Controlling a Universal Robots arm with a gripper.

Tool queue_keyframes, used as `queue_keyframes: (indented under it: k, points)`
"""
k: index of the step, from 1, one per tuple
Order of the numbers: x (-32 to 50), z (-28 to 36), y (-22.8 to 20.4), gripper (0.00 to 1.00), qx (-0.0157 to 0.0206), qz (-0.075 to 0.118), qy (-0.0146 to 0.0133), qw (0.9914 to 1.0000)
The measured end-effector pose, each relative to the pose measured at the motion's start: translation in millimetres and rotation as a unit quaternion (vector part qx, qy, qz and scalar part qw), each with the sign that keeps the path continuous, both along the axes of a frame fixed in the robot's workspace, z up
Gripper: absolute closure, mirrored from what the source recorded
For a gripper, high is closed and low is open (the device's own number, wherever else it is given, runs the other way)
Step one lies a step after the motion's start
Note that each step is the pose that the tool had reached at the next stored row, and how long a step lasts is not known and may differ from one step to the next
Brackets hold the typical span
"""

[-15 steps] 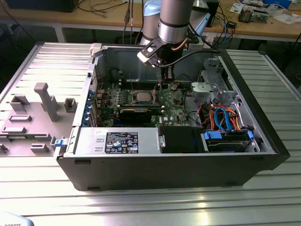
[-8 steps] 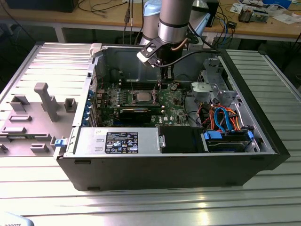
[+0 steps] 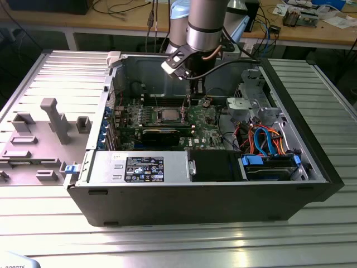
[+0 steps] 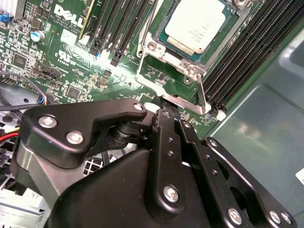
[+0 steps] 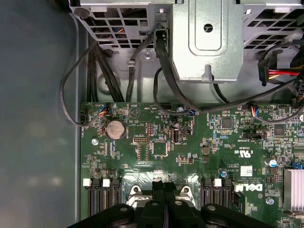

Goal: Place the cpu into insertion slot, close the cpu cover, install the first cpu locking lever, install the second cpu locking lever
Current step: 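Close the cpu cover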

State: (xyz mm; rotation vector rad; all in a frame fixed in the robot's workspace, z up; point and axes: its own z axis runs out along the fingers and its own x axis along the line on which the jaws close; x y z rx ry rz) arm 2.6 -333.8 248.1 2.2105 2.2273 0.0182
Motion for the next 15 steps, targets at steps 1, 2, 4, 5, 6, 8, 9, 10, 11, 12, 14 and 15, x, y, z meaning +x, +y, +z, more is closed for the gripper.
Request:
queue_keyframes:
  k: [1, 2, 4, 5, 6, 8, 9, 10, 11, 12, 14, 15]
  points:
    - [-0.4, 0.0, 0.0, 0.89, 0.0000, 0.000, 0.0000, 1.00000]
    - [-0.6, 0.0, 0.0, 0.89, 0.0000, 0.000, 0.0000, 1.00000]
    - [-0.9, -0.1, 0.0, 0.89, 0.0000, 0.000, 0.0000, 1.00000]
    - [-1.0, -0.1, 0.0, 0.89, 0.0000, 0.000, 0.0000, 1.00000]
    - [-1.1, -0.1, 0.0, 0.89, 0.0000, 0.000, 0.0000, 1.00000]
    - [-1.4, -0.1, 0.0, 0.89, 0.0000, 0.000, 0.0000, 1.00000]
    - [-1.5, -0.1, 0.0, 0.89, 0.0000, 0.000, 0.0000, 1.00000]
    - [-1.7, -0.1, 0.0, 0.89, 0.0000, 0.000, 0.0000, 1.00000]
    - [-1.9, -0.1, 0.0, 0.89, 0.0000, 0.000, 0.0000, 1.00000]
    - [-2.1, -0.1, 0.0, 0.89, 0.0000, 0.000, 0.0000, 1.00000]
    - [-2.5, -0.1, 0.0, 0.89, 0.0001, 0.000, 0.0000, 1.00000]
    - [-3.3, -0.1, 0.0, 0.89, 0.0000, 0.000, 0.0000, 1.00000]
